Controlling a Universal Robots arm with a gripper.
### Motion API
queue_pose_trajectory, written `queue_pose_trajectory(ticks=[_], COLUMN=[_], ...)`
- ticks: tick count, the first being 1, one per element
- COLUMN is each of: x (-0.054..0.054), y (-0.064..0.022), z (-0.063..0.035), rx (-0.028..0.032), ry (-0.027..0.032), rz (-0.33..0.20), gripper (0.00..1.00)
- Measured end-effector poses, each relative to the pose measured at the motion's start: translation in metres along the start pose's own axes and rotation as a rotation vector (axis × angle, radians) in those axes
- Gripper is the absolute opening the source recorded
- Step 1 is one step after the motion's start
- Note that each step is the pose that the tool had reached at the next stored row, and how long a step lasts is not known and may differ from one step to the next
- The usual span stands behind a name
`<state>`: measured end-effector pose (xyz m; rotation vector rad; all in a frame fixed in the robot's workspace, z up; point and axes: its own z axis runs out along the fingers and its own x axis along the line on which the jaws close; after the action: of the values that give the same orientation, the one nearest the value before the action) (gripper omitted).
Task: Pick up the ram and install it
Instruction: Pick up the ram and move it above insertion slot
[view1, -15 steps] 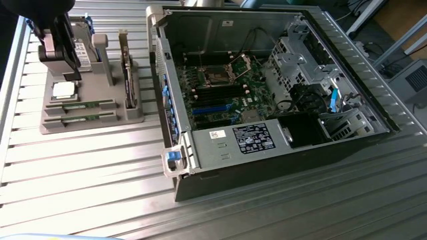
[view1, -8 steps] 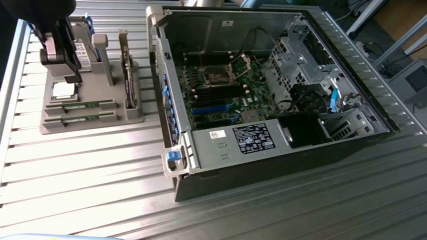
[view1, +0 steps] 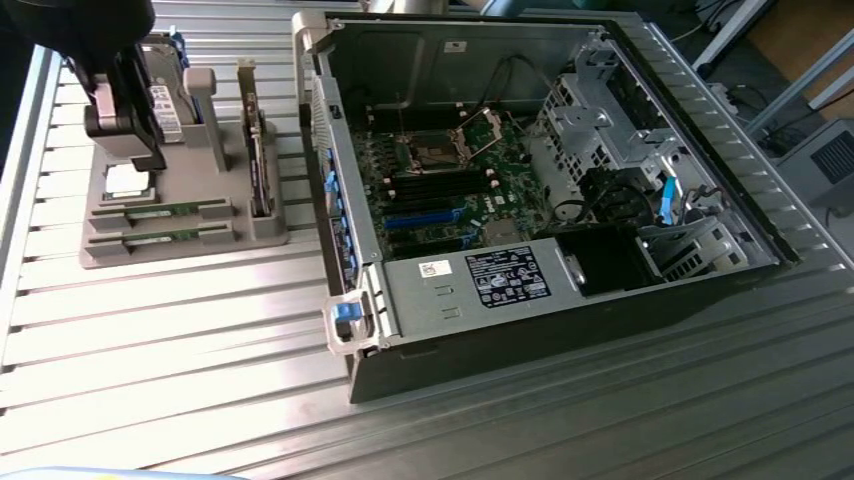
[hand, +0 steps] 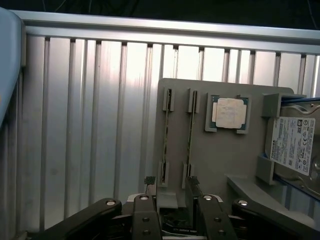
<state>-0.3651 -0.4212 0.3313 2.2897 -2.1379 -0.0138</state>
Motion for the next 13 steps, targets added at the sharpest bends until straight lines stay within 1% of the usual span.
queue_pose_trajectory(ticks=[9, 12, 13], x=[0.001, 0.001, 0.001], y=[0.0018, 0.0021, 0.0021], z=[0.0074, 0.0118, 0.0153], rx=[0.0001, 0.0, 0.0], ry=[0.0, 0.0, 0.0], rz=[0.0, 0.0, 0.0], gripper=[0.36, 0.36, 0.36])
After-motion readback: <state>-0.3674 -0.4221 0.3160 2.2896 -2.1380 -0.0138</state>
